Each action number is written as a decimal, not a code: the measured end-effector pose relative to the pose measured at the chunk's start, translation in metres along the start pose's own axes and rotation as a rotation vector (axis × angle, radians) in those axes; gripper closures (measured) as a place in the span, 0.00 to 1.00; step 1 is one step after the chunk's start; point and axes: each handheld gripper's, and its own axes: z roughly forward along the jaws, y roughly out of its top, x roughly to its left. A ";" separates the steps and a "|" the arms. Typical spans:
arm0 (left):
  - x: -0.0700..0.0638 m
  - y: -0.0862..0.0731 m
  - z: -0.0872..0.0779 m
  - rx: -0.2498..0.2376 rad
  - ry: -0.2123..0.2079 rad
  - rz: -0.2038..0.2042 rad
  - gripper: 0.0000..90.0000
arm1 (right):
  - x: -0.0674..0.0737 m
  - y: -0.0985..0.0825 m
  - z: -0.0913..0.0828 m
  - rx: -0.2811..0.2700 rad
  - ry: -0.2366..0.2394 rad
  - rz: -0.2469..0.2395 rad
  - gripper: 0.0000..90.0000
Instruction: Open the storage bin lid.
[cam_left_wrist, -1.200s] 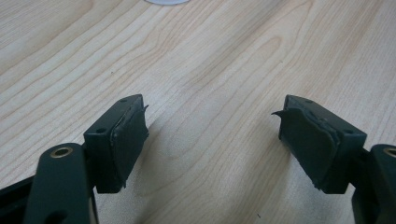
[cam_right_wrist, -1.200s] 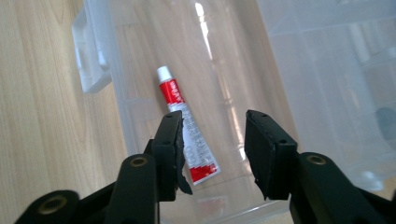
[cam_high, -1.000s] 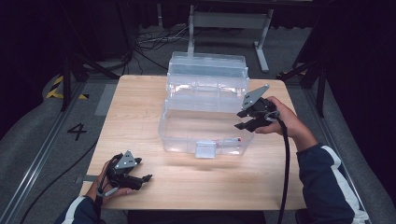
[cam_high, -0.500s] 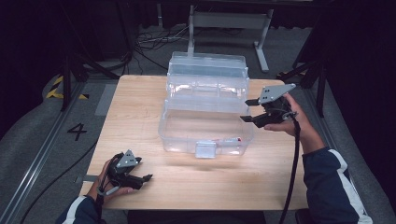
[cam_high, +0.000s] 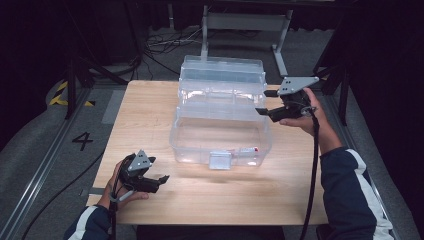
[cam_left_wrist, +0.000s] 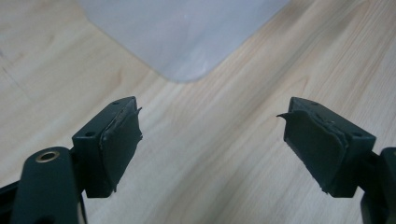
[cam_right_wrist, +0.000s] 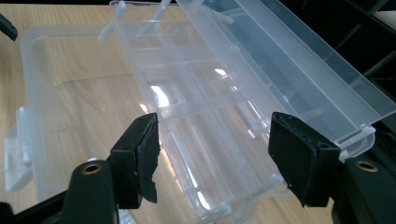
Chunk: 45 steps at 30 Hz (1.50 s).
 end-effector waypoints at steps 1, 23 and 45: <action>-0.001 0.004 -0.001 -0.006 0.002 0.010 0.21 | -0.001 0.002 0.001 -0.008 -0.003 -0.001 0.40; -0.003 0.094 0.031 -0.055 -0.073 0.176 0.39 | -0.043 0.022 0.073 0.113 0.024 0.080 0.58; -0.004 0.102 0.063 0.096 -0.152 0.291 0.79 | -0.035 0.043 0.094 0.309 -0.010 -0.068 0.80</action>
